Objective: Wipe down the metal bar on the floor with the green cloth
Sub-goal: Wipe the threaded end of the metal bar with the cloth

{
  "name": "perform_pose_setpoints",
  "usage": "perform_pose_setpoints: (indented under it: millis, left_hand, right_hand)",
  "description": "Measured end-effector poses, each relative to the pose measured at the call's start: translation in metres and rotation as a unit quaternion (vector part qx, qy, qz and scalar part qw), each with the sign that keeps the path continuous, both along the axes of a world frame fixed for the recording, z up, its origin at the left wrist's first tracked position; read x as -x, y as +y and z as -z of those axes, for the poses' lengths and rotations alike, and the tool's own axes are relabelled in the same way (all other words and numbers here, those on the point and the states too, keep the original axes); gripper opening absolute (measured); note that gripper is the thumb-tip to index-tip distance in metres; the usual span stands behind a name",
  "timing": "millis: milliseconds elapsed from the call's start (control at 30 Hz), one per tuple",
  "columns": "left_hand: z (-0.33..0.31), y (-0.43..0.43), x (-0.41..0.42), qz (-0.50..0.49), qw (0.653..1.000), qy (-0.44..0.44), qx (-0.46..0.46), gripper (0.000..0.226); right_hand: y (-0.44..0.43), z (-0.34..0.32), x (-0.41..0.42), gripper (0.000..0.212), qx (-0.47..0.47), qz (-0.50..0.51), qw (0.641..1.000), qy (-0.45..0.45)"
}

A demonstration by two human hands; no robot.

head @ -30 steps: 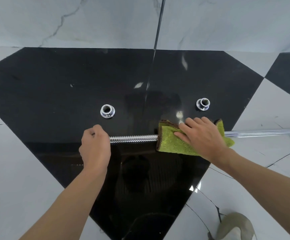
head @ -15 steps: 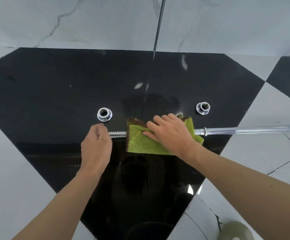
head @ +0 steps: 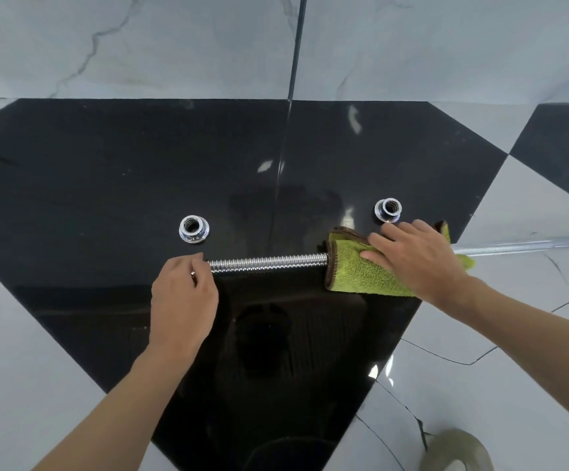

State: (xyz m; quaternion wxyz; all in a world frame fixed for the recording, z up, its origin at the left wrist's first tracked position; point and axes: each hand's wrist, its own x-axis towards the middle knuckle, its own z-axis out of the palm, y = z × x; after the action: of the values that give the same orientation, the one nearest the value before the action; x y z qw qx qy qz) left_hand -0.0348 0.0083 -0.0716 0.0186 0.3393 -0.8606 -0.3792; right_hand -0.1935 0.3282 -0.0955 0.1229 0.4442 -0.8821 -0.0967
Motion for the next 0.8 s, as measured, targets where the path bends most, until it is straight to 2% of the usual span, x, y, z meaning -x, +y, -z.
perform_pose_setpoints:
  millis: [400, 567, 667, 733, 800]
  left_hand:
    - [-0.013, 0.015, -0.017, -0.039, 0.998, 0.053, 0.007, 0.038]
    - [-0.002, 0.007, -0.018, 0.071, 0.995, -0.005, 0.075, 0.043]
    - [-0.001, 0.005, -0.017, 0.130, 0.985, -0.088, 0.076, 0.005]
    - [-0.003, 0.002, -0.019, 0.165, 0.976, -0.107, 0.097, 0.028]
    - [-0.005, 0.000, -0.022, 0.180, 0.965, -0.130, 0.138, 0.024]
  right_hand:
    - [-0.076, 0.008, -0.029, 0.045, 0.031, -0.062, 0.997, -0.041]
    - [-0.065, 0.006, -0.022, 0.047, 0.042, -0.085, 0.993, -0.066]
    - [-0.044, 0.004, -0.015, 0.050, 0.036, -0.072, 0.995, -0.066]
    - [-0.022, 0.001, -0.011, 0.053, 0.037, -0.058, 0.996, -0.060]
    - [-0.001, -0.004, -0.008, 0.056, 0.037, -0.044, 0.996, -0.064]
